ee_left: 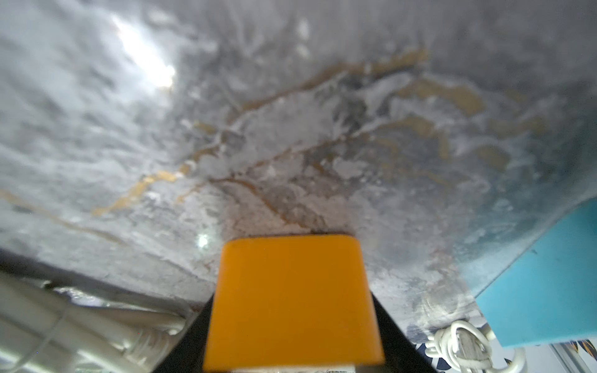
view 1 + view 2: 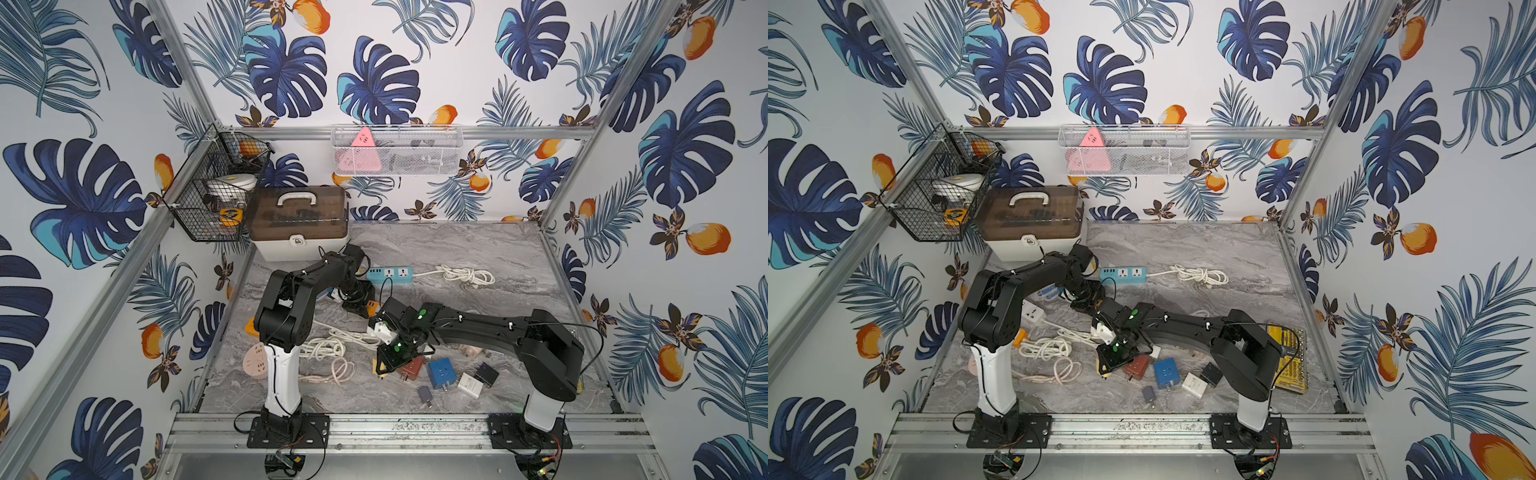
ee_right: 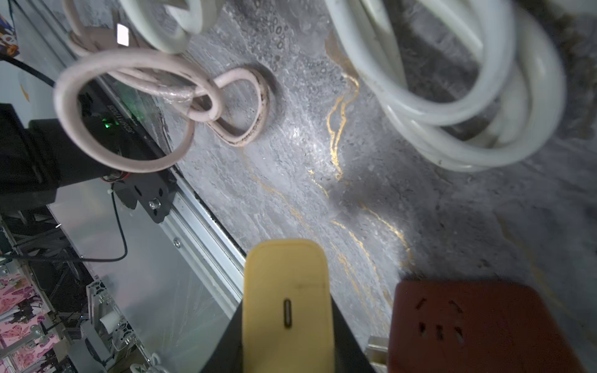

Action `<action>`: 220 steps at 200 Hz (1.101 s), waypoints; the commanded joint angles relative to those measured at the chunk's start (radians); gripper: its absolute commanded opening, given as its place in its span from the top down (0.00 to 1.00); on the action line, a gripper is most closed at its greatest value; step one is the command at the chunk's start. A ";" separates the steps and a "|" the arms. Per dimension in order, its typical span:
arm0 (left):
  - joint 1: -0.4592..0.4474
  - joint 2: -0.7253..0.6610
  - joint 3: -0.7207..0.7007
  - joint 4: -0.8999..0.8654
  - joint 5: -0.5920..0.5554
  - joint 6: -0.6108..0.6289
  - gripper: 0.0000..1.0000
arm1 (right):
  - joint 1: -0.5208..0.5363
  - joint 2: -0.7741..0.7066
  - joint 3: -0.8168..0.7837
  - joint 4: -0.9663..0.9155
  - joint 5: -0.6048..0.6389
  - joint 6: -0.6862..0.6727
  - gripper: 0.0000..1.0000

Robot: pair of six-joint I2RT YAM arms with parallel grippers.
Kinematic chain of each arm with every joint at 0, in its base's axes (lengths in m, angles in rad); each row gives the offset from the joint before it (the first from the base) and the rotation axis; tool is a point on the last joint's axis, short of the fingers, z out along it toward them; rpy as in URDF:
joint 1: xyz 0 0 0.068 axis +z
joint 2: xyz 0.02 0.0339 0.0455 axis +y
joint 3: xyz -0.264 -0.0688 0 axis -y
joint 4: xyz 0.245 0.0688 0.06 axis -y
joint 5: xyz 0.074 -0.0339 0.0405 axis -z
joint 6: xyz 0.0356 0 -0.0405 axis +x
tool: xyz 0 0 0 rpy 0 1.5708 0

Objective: Pull the plug off the socket
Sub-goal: Place the plug at the center of the board.

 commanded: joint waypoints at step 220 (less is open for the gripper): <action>0.003 0.007 -0.005 0.069 -0.094 0.041 1.00 | 0.003 -0.063 0.076 -0.102 0.224 -0.004 0.31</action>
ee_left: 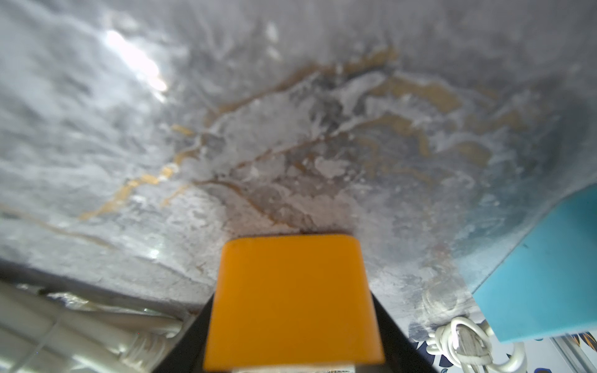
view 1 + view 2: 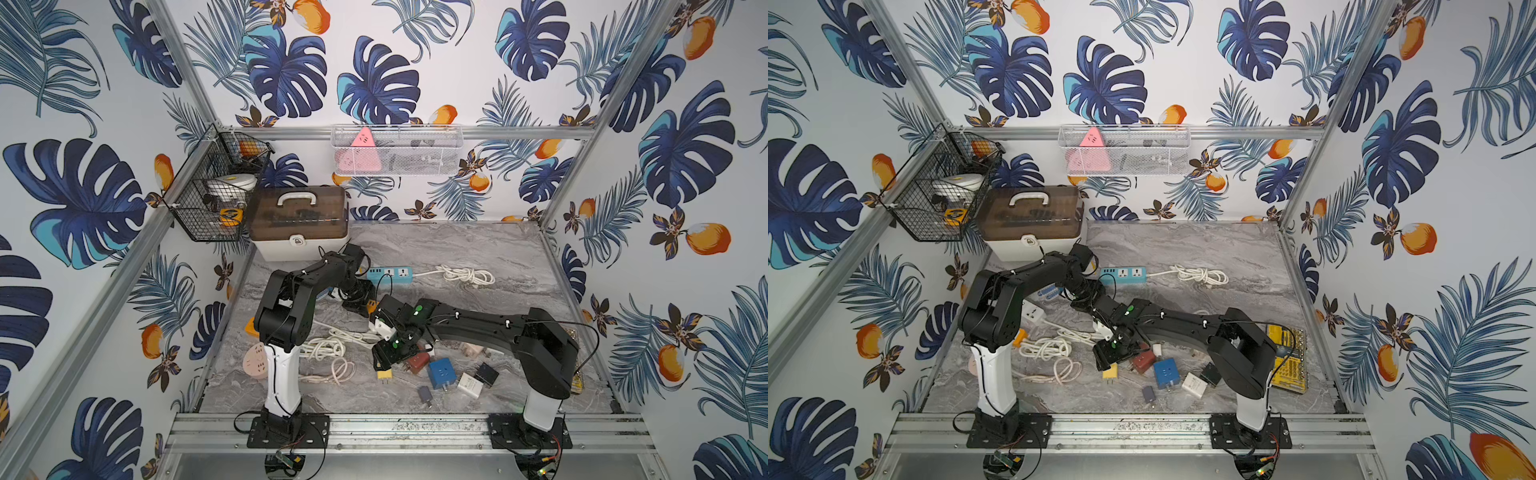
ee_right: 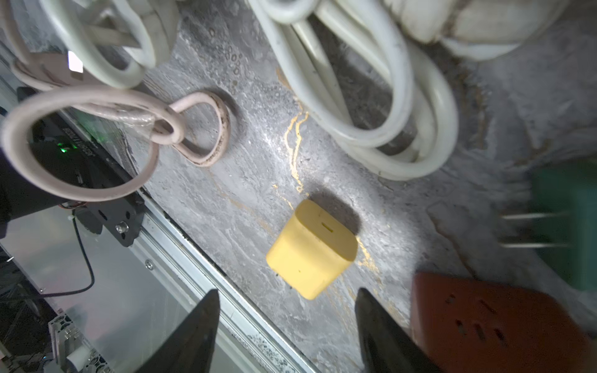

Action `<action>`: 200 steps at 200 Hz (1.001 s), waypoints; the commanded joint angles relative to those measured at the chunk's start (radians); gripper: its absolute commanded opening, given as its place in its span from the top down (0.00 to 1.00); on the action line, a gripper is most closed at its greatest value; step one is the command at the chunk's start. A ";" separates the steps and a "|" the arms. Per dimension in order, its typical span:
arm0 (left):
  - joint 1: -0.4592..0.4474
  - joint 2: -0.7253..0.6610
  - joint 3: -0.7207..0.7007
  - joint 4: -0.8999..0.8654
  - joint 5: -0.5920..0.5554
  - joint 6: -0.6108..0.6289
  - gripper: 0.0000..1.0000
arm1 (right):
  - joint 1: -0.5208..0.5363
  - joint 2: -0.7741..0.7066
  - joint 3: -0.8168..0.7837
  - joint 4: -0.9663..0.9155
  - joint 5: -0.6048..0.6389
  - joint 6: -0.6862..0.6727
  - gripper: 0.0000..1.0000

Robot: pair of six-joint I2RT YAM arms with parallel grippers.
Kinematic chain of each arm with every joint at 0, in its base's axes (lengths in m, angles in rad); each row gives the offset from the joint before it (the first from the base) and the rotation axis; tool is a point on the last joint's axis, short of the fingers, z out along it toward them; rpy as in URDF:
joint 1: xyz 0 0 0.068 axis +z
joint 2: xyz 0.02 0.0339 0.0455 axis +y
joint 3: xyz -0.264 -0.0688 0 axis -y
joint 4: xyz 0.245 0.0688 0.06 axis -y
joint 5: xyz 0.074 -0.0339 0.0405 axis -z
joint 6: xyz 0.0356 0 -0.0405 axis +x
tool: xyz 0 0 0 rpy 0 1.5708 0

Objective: Pull the plug off the socket
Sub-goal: Place the socket at the center of the board.

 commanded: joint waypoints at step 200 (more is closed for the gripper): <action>-0.010 -0.310 0.046 -0.063 -0.261 0.173 0.01 | -0.554 -0.511 0.081 -0.239 0.510 0.086 0.00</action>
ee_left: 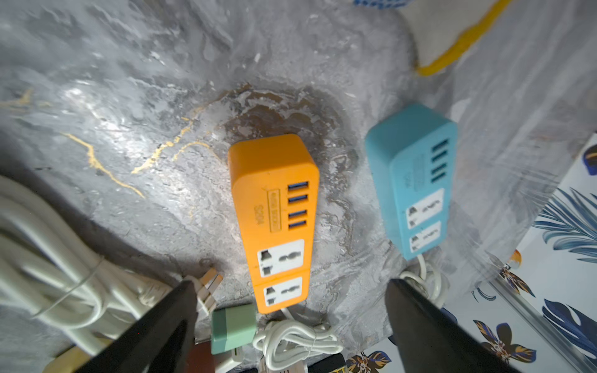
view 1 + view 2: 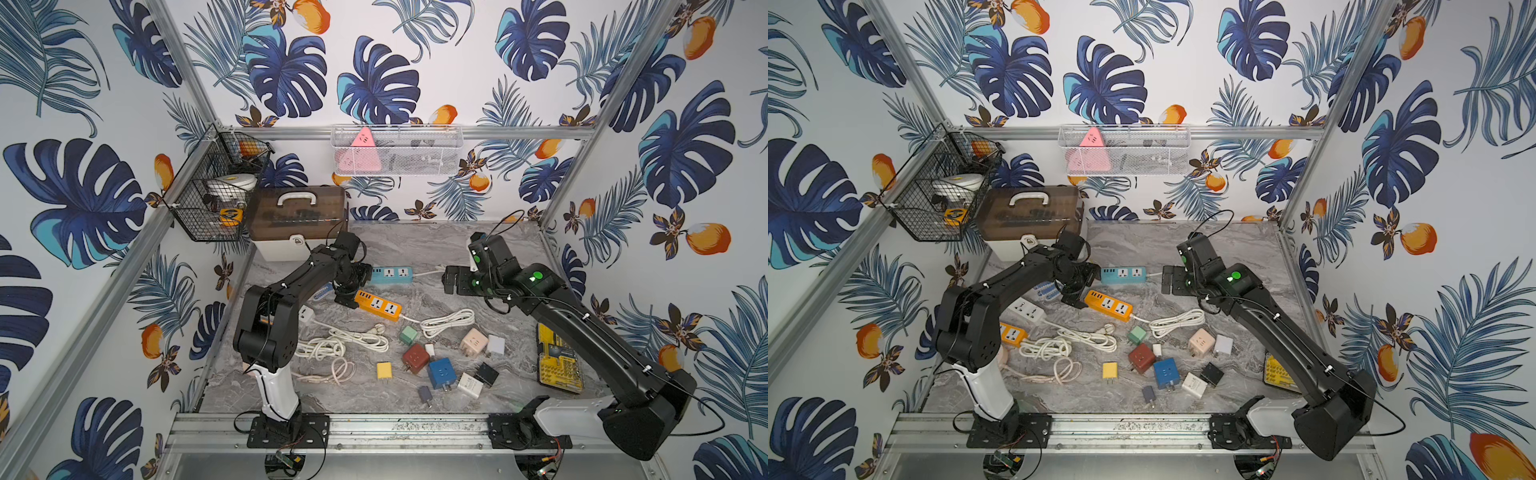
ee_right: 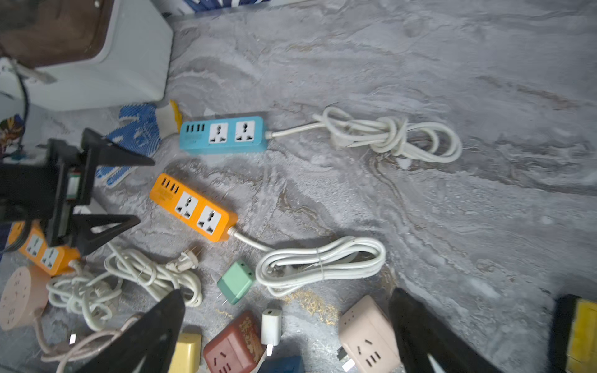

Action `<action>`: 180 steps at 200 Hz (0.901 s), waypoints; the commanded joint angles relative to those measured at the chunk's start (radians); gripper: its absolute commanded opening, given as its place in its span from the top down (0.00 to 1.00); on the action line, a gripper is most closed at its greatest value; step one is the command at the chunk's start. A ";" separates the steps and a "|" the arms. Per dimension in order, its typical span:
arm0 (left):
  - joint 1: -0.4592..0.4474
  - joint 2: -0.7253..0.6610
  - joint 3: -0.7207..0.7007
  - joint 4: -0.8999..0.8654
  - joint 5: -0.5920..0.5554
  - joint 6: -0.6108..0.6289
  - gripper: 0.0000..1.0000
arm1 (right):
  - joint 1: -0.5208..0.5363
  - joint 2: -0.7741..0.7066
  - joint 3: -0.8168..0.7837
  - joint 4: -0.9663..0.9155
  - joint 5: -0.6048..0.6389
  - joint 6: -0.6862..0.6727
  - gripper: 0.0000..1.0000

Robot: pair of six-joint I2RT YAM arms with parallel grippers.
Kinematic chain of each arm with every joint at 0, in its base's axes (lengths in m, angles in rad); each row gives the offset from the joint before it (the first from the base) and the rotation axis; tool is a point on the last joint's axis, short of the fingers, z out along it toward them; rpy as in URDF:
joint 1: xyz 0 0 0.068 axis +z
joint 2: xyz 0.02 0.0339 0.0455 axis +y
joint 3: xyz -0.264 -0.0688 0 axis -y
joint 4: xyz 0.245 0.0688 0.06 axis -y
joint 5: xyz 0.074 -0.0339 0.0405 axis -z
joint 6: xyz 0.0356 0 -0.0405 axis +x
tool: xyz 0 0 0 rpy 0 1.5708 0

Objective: Pull the plug off the socket
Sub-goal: Place the socket at the center of the board, then reset both arms

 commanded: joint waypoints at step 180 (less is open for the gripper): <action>0.016 -0.758 -0.698 0.554 -0.745 1.198 0.01 | -0.283 -0.273 -0.727 0.780 0.331 -0.403 0.00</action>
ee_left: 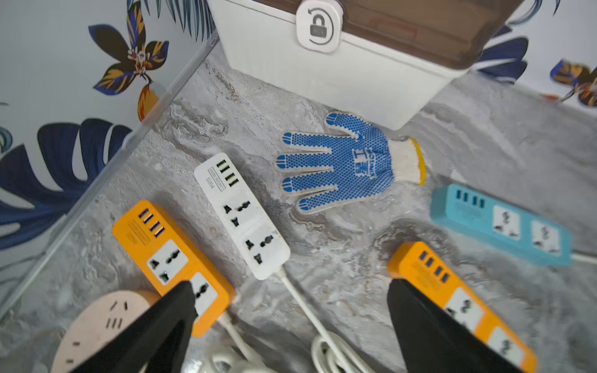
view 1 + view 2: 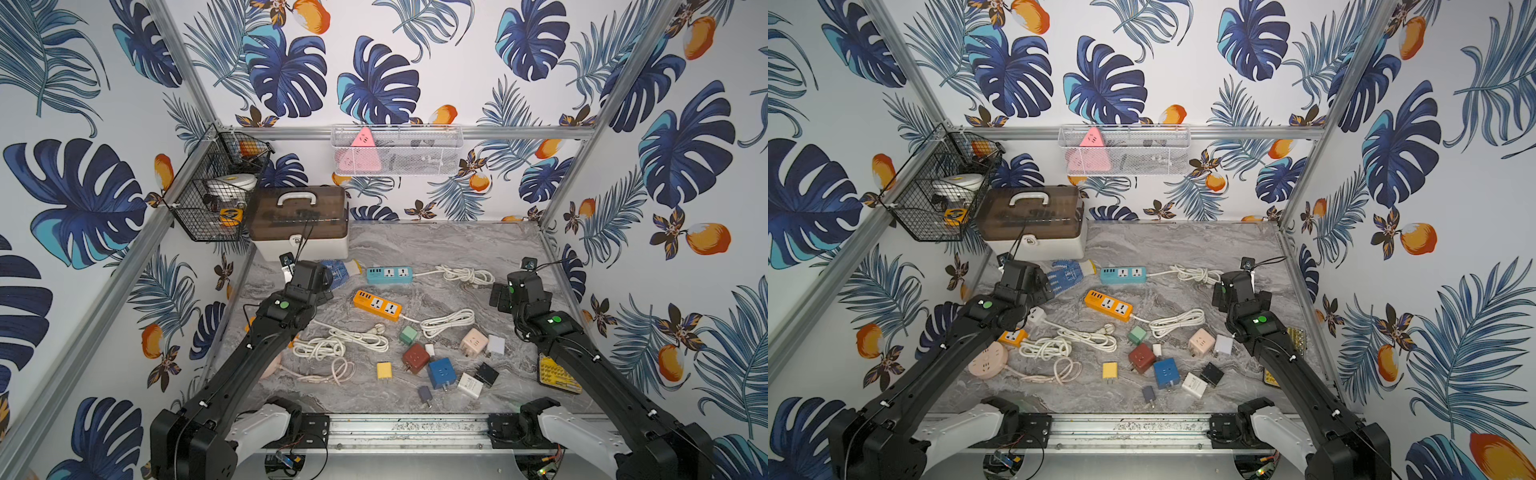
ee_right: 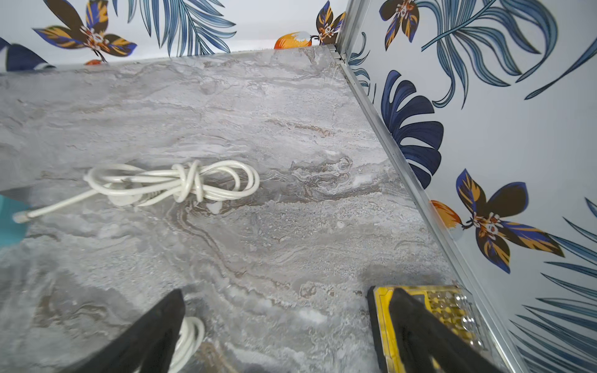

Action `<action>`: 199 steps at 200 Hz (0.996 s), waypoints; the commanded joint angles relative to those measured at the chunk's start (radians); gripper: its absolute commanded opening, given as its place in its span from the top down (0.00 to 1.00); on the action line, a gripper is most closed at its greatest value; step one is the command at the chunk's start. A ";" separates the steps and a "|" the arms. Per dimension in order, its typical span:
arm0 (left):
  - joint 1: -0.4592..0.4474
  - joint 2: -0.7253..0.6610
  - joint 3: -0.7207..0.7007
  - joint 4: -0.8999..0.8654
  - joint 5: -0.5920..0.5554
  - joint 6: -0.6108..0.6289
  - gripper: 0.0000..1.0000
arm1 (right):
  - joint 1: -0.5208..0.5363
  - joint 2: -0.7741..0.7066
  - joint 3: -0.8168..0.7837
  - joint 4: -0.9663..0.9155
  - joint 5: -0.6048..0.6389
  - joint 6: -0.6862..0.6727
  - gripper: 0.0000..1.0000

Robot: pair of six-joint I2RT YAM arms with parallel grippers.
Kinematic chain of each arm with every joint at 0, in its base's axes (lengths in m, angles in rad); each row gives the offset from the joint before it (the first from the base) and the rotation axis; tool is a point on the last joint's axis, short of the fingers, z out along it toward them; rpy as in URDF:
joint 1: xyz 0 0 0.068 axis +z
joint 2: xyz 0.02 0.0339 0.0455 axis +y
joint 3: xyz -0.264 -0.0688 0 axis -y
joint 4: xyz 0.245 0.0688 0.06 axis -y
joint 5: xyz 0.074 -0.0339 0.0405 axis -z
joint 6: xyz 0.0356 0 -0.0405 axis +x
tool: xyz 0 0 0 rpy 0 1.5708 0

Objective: Pull the plug off the socket
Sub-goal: Reset both arms

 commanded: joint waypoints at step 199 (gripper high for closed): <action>0.221 0.485 -0.505 1.495 0.281 0.443 0.01 | -0.148 0.622 -0.355 1.351 -0.336 -0.199 0.00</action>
